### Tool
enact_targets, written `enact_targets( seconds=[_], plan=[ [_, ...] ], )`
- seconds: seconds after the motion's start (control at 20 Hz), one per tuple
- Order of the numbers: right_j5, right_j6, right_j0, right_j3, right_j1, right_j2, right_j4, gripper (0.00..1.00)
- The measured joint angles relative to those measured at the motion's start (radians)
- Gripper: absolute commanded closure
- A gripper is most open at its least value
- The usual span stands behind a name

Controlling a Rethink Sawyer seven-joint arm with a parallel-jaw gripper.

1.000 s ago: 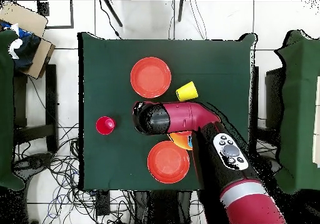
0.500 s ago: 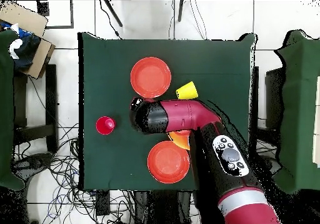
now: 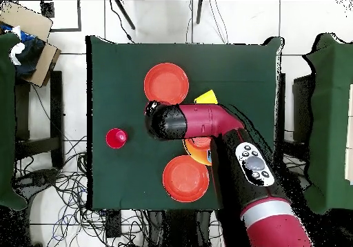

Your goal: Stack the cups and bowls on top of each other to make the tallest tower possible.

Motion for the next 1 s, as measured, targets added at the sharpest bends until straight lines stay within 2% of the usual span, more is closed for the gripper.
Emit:
enact_targets(
  seconds=[0.6,1.0],
  plan=[
    [0.0,0.0,0.004,-0.046,0.07,0.0,0.0,0.0],
    [0.0,0.0,0.047,-0.073,0.084,-0.001,0.006,0.0]
  ],
)
